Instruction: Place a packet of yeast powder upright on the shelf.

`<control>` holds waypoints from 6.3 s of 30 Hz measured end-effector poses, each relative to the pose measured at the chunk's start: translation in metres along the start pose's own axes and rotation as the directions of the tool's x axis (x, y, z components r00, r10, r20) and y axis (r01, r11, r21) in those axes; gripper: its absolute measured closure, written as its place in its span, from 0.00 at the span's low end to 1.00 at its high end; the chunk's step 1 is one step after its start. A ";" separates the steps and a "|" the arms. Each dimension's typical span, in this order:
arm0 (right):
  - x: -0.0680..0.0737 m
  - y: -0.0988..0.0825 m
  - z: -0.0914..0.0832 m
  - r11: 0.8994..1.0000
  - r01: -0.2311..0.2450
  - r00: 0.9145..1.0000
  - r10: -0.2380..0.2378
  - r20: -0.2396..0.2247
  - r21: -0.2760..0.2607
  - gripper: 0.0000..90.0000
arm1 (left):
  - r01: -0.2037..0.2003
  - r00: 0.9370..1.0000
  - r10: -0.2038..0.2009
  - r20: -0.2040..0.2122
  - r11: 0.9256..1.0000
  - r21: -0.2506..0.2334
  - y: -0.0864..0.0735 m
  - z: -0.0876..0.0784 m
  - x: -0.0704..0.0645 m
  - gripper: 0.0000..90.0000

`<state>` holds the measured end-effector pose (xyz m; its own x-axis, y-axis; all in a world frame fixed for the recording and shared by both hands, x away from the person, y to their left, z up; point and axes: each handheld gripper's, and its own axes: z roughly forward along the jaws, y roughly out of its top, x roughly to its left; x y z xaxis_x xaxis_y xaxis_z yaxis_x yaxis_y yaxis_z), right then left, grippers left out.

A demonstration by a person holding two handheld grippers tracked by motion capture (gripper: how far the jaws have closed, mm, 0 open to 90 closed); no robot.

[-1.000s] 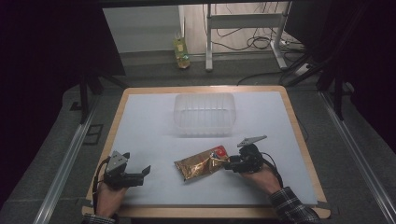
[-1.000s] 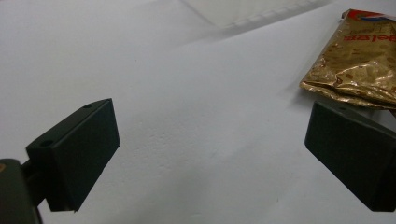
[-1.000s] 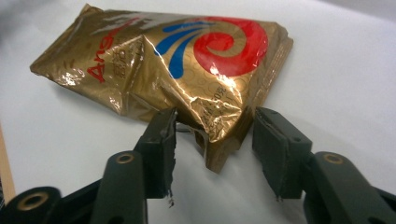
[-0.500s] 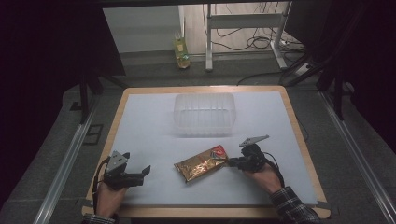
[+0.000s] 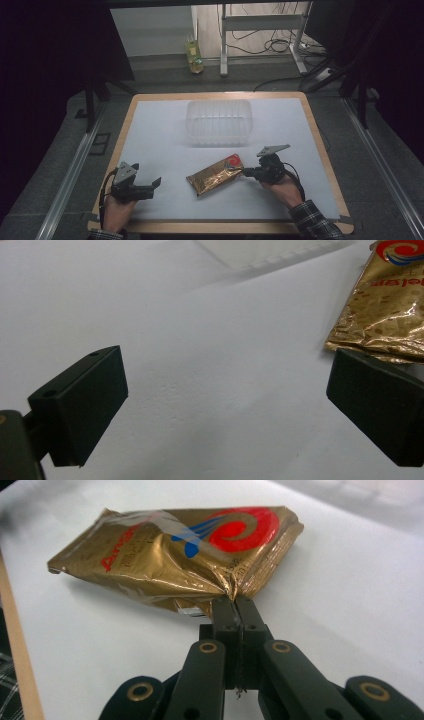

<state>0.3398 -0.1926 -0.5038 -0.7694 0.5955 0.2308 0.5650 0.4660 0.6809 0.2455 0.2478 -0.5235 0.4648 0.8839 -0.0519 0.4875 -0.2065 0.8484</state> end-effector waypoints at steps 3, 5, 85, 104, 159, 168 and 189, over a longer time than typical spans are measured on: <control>0.003 0.003 -0.004 1.000 0.015 1.000 -0.015 0.000 -0.018 0.99 | -0.001 1.000 0.001 0.000 1.000 0.000 0.000 0.000 0.000 0.03; 0.005 0.005 -0.006 0.999 0.029 1.000 -0.029 0.002 -0.028 0.99 | -0.001 1.000 0.001 0.000 1.000 0.000 0.000 0.000 0.000 0.03; 0.021 0.109 -0.087 0.958 0.174 0.978 -0.142 0.150 -0.228 1.00 | -0.001 1.000 0.001 0.004 1.000 -0.003 0.000 0.001 0.000 0.03; 0.015 0.134 -0.102 0.947 0.203 0.972 -0.164 0.170 -0.248 1.00 | -0.001 1.000 0.001 0.005 1.000 -0.004 0.000 0.001 0.000 0.03; -0.024 0.194 -0.115 0.929 0.222 0.966 -0.168 0.197 -0.298 1.00 | 0.020 1.000 -0.020 0.018 1.000 -0.013 0.000 0.000 0.002 0.02; -0.030 0.204 -0.111 0.930 0.228 0.963 -0.171 0.208 -0.290 1.00 | 0.020 1.000 -0.020 0.020 1.000 -0.013 0.000 0.000 0.002 0.02; -0.062 0.217 -0.090 0.940 0.229 0.952 -0.163 0.258 -0.253 1.00 | 0.019 0.999 -0.019 0.027 1.000 -0.009 -0.001 0.000 0.002 0.02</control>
<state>0.4835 -0.1874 -0.3077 -0.7482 0.6597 -0.0704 0.2793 0.4094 0.8686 0.2465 0.2498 -0.5244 0.4752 0.8761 -0.0819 0.4893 -0.1858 0.8521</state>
